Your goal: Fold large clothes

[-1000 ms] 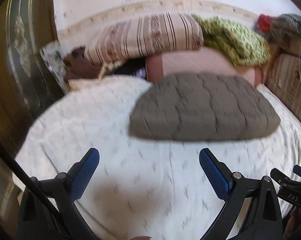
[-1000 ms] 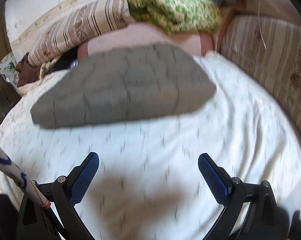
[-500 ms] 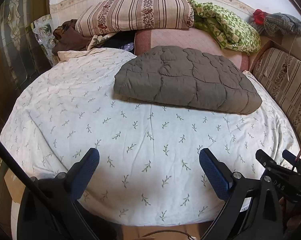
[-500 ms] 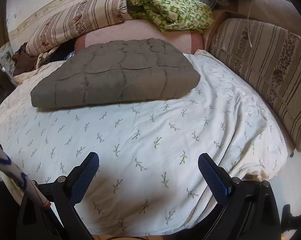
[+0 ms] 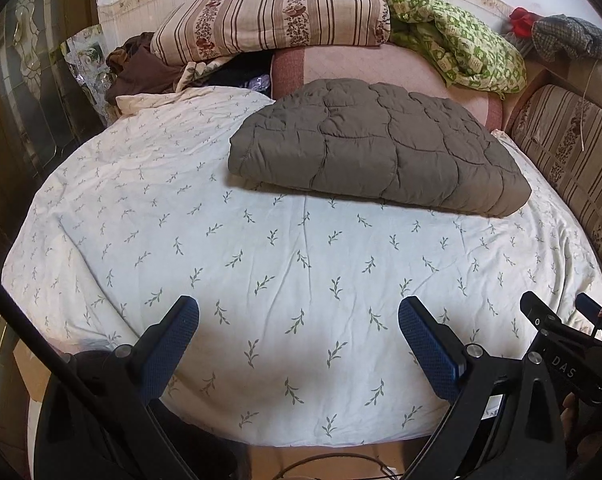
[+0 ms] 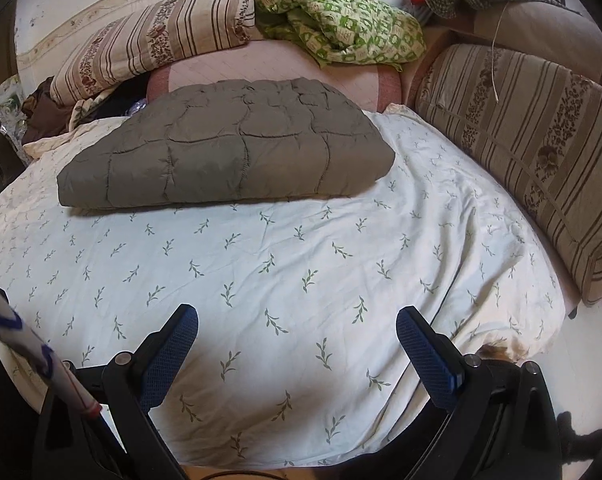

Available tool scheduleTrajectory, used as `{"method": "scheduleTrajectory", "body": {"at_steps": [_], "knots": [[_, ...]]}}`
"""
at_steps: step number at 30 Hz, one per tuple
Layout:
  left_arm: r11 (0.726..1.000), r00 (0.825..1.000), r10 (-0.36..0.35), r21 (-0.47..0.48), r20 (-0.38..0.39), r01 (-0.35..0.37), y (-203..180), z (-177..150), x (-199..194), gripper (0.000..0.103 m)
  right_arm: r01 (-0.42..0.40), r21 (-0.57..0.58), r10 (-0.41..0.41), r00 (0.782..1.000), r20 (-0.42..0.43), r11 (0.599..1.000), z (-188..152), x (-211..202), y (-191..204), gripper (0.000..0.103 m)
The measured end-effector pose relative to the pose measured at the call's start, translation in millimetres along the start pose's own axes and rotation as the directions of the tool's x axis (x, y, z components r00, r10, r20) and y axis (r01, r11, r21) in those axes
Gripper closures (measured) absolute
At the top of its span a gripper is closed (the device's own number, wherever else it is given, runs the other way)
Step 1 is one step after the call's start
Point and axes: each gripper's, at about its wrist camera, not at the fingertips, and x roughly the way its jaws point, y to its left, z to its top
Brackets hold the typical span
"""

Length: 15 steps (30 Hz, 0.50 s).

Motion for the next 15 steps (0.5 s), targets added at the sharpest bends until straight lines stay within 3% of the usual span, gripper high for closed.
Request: {"method": "scheduleTrajectory", "body": {"at_steps": [15], "knots": [[1.000, 0.999, -0.014, 0.000, -0.038, 0.014, -1, -1, 17, 0.003, 0.007, -0.024, -0.007, 1.000, -0.028, 1.000, -3, 14, 6, 0.001]]}}
